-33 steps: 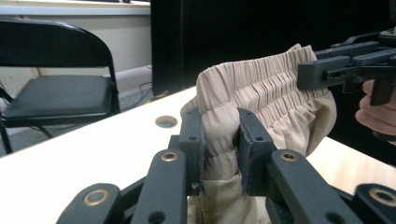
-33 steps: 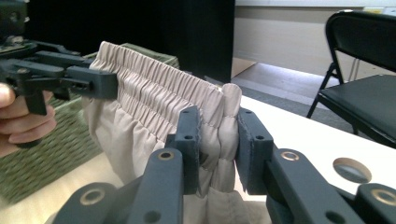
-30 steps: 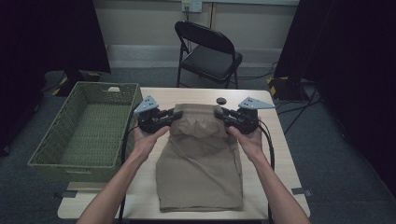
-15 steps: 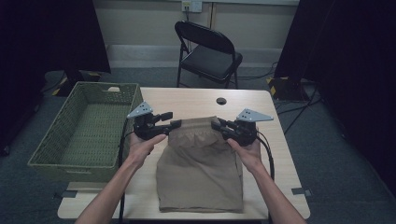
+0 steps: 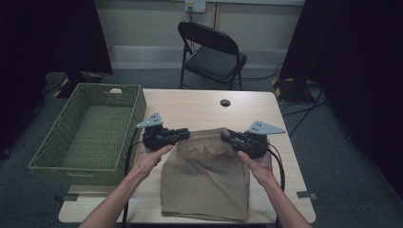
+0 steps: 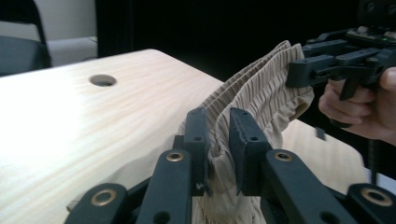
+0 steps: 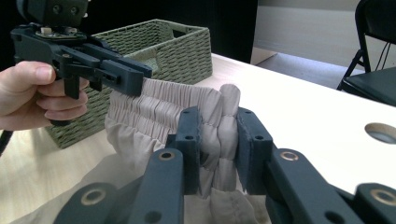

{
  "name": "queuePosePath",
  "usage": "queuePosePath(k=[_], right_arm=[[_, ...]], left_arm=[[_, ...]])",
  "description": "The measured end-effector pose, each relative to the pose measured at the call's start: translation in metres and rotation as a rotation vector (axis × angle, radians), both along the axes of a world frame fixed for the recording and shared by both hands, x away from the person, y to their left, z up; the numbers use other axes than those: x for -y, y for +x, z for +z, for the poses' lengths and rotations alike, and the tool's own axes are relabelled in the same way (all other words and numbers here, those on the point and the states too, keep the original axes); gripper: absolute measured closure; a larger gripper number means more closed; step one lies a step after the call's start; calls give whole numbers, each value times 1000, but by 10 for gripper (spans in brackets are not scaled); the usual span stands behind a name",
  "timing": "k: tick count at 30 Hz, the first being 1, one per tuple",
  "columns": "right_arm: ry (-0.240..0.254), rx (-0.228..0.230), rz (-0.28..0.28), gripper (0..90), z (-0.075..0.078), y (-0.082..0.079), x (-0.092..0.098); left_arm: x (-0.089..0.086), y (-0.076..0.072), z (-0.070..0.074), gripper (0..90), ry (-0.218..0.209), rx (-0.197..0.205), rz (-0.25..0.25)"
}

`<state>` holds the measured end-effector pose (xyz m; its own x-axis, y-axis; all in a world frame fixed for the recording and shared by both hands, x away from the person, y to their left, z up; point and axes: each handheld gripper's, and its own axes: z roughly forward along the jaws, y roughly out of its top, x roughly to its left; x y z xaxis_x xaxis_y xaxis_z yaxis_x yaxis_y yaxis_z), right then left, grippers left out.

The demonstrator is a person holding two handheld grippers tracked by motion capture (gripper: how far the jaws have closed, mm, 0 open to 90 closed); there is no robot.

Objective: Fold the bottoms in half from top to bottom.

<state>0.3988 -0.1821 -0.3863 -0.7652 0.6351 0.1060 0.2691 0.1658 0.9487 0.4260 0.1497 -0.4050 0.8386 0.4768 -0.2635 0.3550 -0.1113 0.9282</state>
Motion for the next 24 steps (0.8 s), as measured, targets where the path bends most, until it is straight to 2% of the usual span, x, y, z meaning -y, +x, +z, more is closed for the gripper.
queuePosePath(k=[3,4,7,12,14,16,18,20,21,24], right_arm=[[-16,-9,4,731,-5,-9,3],[-26,-11,9,730,-7,-12,4],[-40,-29,22,728,-14,-22,5],[-65,-51,53,716,-25,-41,10],[-74,-55,61,710,-28,-49,11],[-79,-60,68,707,-30,-56,14],[-94,-66,74,704,-33,-63,16],[-121,-74,92,701,-38,-70,18],[-131,-80,100,699,-40,-73,19],[-123,-96,112,692,-44,-81,24]], left_arm=[[4,-5,-3,799,22,-3,-16],[6,-10,-7,804,46,-5,-29],[7,-18,-12,811,80,-9,-51],[8,-34,-17,810,96,-22,-105],[9,-35,-17,794,99,-21,-113],[9,-36,-16,741,49,-35,-104],[6,-34,-13,727,-3,-39,-87],[4,-31,-11,704,-27,-40,-71],[4,-30,-12,695,-24,-45,-63],[7,-27,-21,690,68,-60,-36]])
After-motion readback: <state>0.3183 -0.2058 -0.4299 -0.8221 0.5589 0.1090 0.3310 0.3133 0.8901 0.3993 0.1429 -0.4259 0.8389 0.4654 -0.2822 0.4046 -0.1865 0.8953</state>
